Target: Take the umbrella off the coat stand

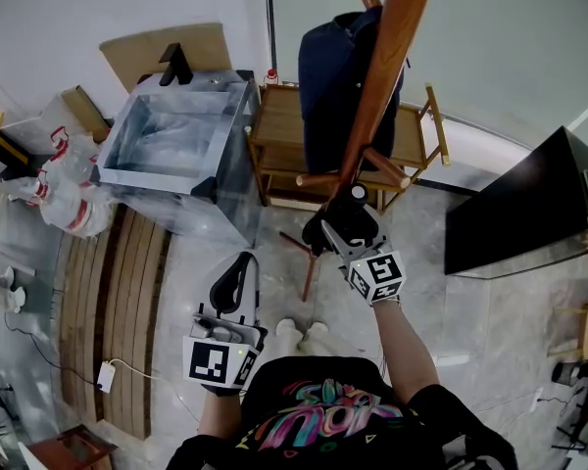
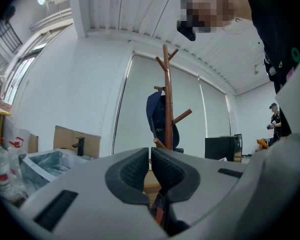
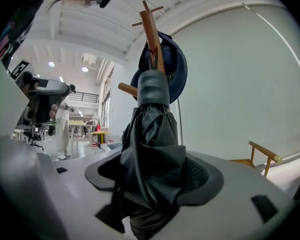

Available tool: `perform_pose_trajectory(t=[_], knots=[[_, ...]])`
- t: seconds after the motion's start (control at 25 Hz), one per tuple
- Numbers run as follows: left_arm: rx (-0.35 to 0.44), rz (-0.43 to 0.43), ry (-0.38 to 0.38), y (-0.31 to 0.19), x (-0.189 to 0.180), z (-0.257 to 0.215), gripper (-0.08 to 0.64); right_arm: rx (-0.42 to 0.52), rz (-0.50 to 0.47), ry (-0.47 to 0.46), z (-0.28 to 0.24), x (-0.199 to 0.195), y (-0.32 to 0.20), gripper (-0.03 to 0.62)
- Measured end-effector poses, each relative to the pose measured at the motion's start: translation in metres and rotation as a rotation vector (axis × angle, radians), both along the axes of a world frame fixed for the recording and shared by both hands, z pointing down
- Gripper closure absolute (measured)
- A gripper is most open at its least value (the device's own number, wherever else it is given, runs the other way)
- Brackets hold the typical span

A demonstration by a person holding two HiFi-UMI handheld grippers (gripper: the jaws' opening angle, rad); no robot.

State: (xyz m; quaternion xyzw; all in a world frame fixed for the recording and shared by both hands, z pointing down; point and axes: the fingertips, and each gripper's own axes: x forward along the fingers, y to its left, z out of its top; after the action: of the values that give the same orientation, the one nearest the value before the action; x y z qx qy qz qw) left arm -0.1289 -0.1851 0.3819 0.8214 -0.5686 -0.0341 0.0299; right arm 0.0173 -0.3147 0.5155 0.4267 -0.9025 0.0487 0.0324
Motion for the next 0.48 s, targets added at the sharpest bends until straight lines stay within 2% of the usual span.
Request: perform_pose_trajectory(t=[0.28, 0.48], knots=[[0.021, 0.008, 0.005, 0.002, 0.001, -0.004, 0.526, 0.005, 0.013, -0.009, -0.008, 0.001, 0.003, 0.314], [-0.002, 0.023, -0.005, 0.005, 0.004, -0.003, 0.526, 0.029, 0.013, -0.040, -0.029, 0.002, 0.008, 0.324]])
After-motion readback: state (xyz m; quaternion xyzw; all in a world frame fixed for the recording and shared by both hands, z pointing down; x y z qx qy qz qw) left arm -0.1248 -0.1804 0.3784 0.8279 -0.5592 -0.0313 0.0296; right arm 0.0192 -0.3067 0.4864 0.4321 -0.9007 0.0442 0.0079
